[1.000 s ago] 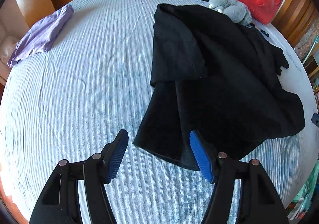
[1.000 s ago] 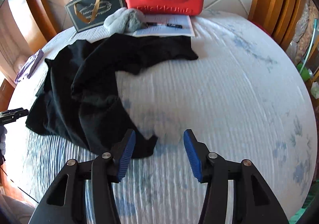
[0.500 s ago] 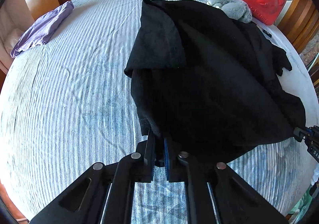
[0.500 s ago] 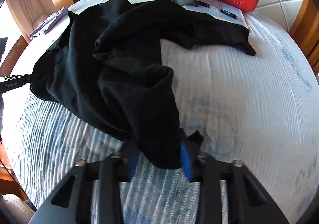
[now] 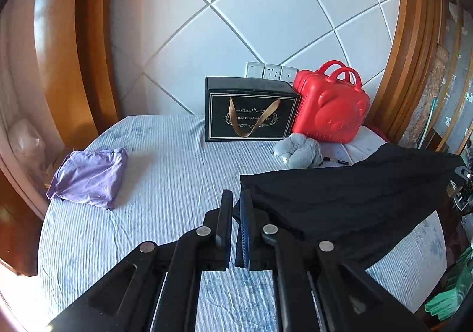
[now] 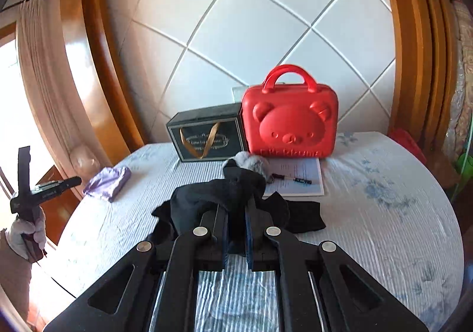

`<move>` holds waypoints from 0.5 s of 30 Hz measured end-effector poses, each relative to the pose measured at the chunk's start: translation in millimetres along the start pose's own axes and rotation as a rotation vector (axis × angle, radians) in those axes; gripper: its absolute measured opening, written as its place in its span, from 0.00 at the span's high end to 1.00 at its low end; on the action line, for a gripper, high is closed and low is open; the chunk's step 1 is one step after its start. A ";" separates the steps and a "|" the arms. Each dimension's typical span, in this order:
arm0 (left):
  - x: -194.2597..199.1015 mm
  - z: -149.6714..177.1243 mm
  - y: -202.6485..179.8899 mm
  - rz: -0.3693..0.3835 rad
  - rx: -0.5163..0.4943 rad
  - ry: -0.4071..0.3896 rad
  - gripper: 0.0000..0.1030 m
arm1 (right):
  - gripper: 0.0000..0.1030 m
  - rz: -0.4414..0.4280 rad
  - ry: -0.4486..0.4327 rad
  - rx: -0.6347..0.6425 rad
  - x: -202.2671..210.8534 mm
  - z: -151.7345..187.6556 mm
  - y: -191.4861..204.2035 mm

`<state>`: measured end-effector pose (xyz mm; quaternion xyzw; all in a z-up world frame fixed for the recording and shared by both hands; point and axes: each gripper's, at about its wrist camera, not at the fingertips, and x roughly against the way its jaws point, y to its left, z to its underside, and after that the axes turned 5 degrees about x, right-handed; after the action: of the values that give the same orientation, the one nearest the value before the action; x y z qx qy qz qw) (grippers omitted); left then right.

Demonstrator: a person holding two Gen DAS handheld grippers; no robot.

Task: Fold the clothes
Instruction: 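Lift the T-shirt with both grippers and shake it out above the bed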

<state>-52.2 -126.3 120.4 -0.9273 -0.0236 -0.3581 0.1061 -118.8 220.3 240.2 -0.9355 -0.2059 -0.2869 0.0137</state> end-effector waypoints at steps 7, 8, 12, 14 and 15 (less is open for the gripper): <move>-71.2 43.0 -29.9 0.055 -0.063 0.158 0.57 | 0.92 0.347 0.150 -0.155 -7.2 39.1 -74.4; -84.5 50.6 -34.6 0.052 -0.073 0.185 0.57 | 0.91 0.429 0.183 -0.178 -11.1 49.7 -93.1; -129.7 72.2 -43.9 0.046 -0.083 0.271 0.57 | 0.77 0.567 0.331 -0.281 -25.9 94.2 -154.2; -148.0 80.8 -45.8 0.046 -0.089 0.306 0.57 | 0.76 0.561 0.354 -0.281 -24.0 113.6 -153.1; -155.5 84.6 -46.1 0.036 -0.098 0.320 0.56 | 0.71 0.549 0.361 -0.264 -23.2 121.5 -146.1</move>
<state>-117.4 -58.2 -36.4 -0.8628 0.0279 -0.5000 0.0697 -129.1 362.6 112.6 -0.8838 0.0980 -0.4574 0.0053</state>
